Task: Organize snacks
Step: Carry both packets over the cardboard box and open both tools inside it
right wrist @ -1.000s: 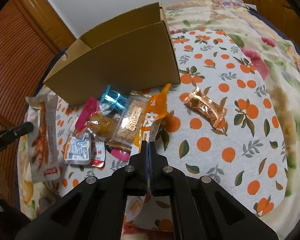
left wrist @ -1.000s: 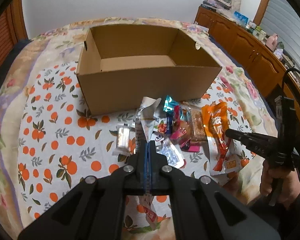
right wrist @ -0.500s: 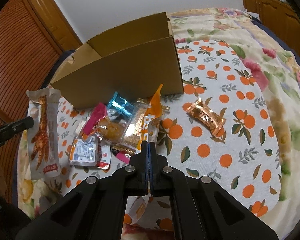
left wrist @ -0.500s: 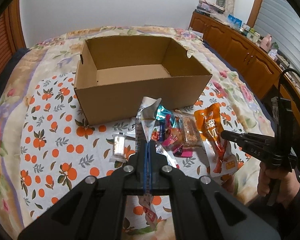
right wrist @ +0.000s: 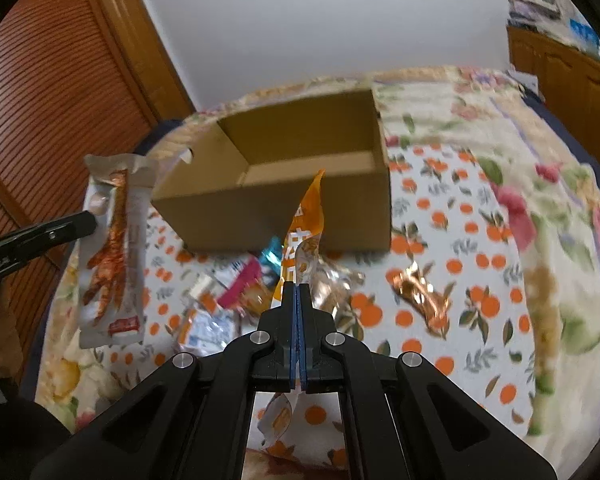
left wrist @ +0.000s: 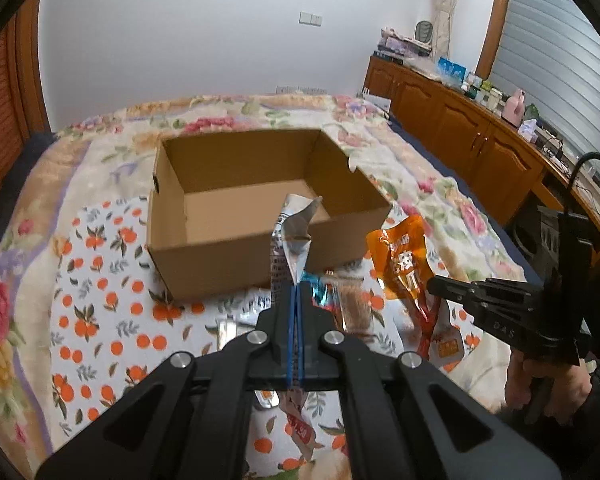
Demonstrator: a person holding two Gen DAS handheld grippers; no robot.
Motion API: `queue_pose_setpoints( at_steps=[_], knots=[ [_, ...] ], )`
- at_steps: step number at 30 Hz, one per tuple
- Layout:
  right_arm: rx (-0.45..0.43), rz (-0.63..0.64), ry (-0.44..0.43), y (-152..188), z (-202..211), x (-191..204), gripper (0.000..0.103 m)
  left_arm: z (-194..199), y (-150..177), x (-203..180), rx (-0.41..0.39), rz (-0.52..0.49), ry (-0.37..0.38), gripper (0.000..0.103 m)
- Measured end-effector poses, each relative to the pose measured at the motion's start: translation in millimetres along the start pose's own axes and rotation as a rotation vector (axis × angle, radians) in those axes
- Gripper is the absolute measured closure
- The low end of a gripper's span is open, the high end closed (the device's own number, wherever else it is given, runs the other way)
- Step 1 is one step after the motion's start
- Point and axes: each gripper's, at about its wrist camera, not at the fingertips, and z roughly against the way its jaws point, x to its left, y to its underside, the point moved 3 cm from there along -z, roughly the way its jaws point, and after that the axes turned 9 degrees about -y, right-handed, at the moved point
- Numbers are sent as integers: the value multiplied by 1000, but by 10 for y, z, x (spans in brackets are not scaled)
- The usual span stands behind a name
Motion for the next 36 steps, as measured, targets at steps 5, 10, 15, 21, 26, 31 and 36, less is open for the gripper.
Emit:
queue_pose_setpoints(
  at_steps=[5, 10, 15, 21, 26, 31, 36],
  knots=[
    [-19, 50, -4, -219, 47, 60, 103, 85, -241, -8, -43, -17, -11, 103],
    [-42, 100, -7, -547, 75, 103, 103, 68, -550, 22, -72, -45, -24, 103],
    [-73, 160, -16, -972, 10, 190, 103, -14, -866, 110, -96, -54, -36, 103],
    [-92, 216, -21, -1384, -209, 290, 103, -245, -1204, 276, -114, -52, -69, 103],
    [-88, 244, -17, -1596, -486, 294, 103, -521, -1366, 441, -113, -27, -84, 103],
    [-70, 273, -1, -1685, -784, 259, 103, -826, -1411, 571, -104, -17, -111, 103],
    [-51, 299, 29, -1707, -1062, 193, 103, -1186, -1332, 641, -63, -9, -119, 103]
  ],
)
